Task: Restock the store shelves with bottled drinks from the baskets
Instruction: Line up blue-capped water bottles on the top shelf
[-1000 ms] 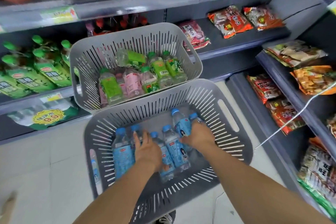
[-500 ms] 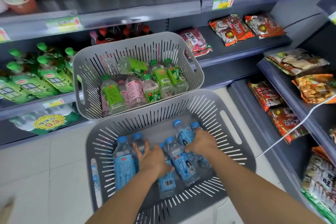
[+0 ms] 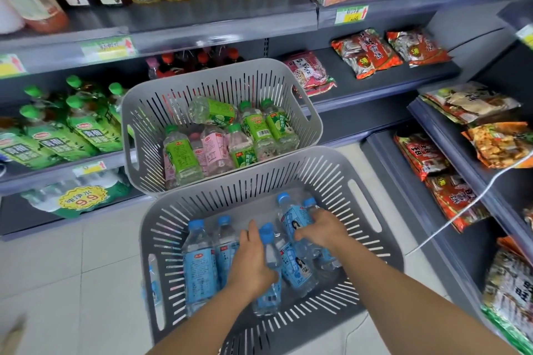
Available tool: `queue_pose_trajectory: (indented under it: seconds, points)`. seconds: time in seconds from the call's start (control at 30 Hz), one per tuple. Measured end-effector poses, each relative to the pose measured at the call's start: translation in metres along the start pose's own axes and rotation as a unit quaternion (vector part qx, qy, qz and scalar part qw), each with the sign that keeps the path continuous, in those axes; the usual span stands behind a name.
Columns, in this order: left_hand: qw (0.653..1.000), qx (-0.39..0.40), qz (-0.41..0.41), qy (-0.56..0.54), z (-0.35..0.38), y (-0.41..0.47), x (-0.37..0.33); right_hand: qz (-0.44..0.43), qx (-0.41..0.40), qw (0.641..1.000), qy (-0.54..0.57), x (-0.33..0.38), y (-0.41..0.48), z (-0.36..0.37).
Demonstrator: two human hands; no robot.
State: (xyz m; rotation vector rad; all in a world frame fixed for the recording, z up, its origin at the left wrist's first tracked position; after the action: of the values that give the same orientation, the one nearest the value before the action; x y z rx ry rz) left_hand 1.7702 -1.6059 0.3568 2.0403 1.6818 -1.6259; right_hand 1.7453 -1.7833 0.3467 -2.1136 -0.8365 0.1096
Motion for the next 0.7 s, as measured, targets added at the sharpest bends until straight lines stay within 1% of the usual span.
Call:
queue_pose_trajectory:
  seconds: [0.1,0.2,0.27,0.37,0.43,0.53,0.6,0.7]
  points:
    - [0.995,0.022,-0.048,-0.084,-0.007,0.012,-0.001,-0.004,0.016,0.995,0.097,0.002,-0.005,0.004]
    - [0.978,0.045,-0.086,-0.187,-0.025,0.016,-0.002,-0.013,0.071,0.985,0.154,0.010,-0.016,0.006]
    - [0.966,0.030,-0.097,-0.236,-0.042,0.014,-0.005,-0.027,0.107,0.978,0.179,0.015,-0.023,0.006]
    - [0.940,-0.004,-0.119,-0.318,-0.063,0.008,-0.011,-0.046,0.137,0.970,0.197,0.022,-0.033,0.002]
    - [0.928,-0.013,-0.136,-0.347,-0.073,0.002,-0.013,-0.057,0.164,0.963,0.207,0.025,-0.039,0.000]
    - [0.914,-0.023,-0.139,-0.379,-0.088,-0.010,-0.023,-0.079,0.203,0.950,0.223,0.034,-0.054,-0.008]
    - [0.897,0.010,-0.168,-0.408,-0.091,-0.021,-0.030,-0.097,0.222,0.944,0.225,0.041,-0.063,-0.014]
    - [0.858,0.086,-0.201,-0.466,-0.094,-0.034,-0.040,-0.124,0.247,0.933,0.229,0.056,-0.077,-0.022]
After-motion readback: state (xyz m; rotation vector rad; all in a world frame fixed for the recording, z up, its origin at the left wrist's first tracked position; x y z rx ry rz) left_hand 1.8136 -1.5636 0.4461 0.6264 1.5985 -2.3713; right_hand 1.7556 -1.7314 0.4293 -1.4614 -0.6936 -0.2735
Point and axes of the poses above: each hand's wrist, its own y-axis towards the middle knuckle, its own z-axis out of the palm, x = y × z, the point moved 8 cm from there along y, towards the middle knuckle, and after that the axes turned 13 degrees about -y, right-handed, at the moved point
